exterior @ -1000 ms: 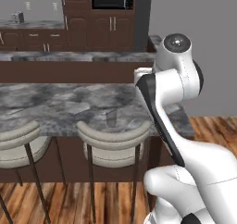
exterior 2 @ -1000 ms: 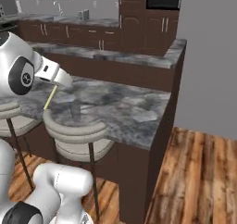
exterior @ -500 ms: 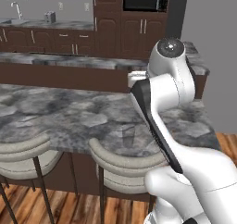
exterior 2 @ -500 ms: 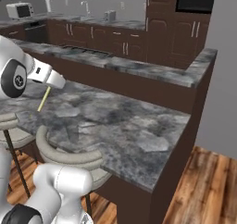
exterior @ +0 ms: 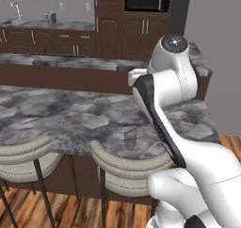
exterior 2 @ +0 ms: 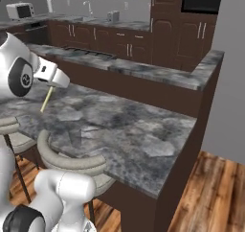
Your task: Take a straw from the drawer in front and place it inside the glass cup on the dining counter.
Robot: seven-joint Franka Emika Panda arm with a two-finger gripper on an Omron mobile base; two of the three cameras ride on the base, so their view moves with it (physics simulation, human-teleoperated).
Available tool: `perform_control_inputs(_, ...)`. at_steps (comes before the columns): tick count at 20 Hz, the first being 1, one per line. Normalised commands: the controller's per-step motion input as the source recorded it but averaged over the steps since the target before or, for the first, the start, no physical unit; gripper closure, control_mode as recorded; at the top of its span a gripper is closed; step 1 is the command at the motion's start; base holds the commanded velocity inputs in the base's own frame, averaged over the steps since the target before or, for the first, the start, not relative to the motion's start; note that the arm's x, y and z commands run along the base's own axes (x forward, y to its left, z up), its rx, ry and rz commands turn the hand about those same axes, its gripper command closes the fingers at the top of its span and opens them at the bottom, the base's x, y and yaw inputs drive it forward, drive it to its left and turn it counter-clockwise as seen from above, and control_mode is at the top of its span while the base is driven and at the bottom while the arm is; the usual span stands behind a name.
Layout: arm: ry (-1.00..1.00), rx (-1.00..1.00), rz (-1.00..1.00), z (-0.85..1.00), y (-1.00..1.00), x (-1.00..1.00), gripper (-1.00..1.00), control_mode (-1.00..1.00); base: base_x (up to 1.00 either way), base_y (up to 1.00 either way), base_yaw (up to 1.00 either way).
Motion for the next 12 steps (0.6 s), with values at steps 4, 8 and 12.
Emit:
perform_control_inputs(4,0.0,0.28,0.57,0.0,-0.05,0.35,1.0,-1.0,0.0,0.0,0.0)
perform_control_inputs(8,0.0,0.28,0.6,-0.03,0.0,0.33,1.0,-1.0,0.0,0.0,0.0)
perform_control_inputs(12,0.0,0.27,0.46,-0.13,0.22,0.1,1.0,-1.0,0.0,0.0,0.0)
